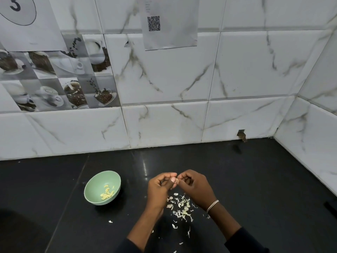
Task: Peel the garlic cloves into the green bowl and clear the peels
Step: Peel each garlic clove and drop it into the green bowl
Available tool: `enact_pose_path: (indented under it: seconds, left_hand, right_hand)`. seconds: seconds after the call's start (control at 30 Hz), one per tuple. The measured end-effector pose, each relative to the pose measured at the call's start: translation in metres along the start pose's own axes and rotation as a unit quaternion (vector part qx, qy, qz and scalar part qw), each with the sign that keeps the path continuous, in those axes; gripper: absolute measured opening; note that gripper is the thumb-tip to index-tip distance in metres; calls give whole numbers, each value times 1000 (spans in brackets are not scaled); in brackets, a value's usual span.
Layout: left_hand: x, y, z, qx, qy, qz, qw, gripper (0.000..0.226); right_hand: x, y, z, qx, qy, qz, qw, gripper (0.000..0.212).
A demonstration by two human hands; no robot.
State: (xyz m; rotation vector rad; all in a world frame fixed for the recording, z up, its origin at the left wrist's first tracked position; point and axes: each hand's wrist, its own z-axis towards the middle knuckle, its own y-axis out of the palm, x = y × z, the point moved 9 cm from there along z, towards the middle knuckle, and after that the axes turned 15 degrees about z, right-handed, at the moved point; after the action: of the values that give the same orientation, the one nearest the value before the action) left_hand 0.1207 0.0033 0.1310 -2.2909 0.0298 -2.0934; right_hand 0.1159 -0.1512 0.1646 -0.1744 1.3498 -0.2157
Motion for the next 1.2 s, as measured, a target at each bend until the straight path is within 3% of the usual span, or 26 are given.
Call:
enact_pose_path:
  seconds: [0.2, 0.43, 0.67, 0.9, 1.07, 1.2]
  left_hand:
    - [1, -3, -2, 3, -12, -52, 999, 21]
    - [15, -2, -6, 6, 38, 16, 999, 17]
    - [13, -8, -3, 32, 31, -6, 999, 23]
    - [13, -8, -1, 34, 38, 2, 999, 20]
    - [13, -5, -1, -4, 27, -4, 1000, 17]
    - [16, -3, 0, -20, 31, 19, 999, 14]
  right_hand:
    - [1, -1, 1, -4, 0, -10, 1000, 5]
    - [-4, 0, 0, 1, 27, 47, 999, 9]
    - [-11, 1, 2, -27, 29, 50, 998, 7]
    - [-20, 3, 4, -37, -7, -15, 999, 30]
    - [-18, 1, 3, -57, -1, 2, 998, 8]
    - [-16, 3, 2, -71, 11, 3, 997, 6]
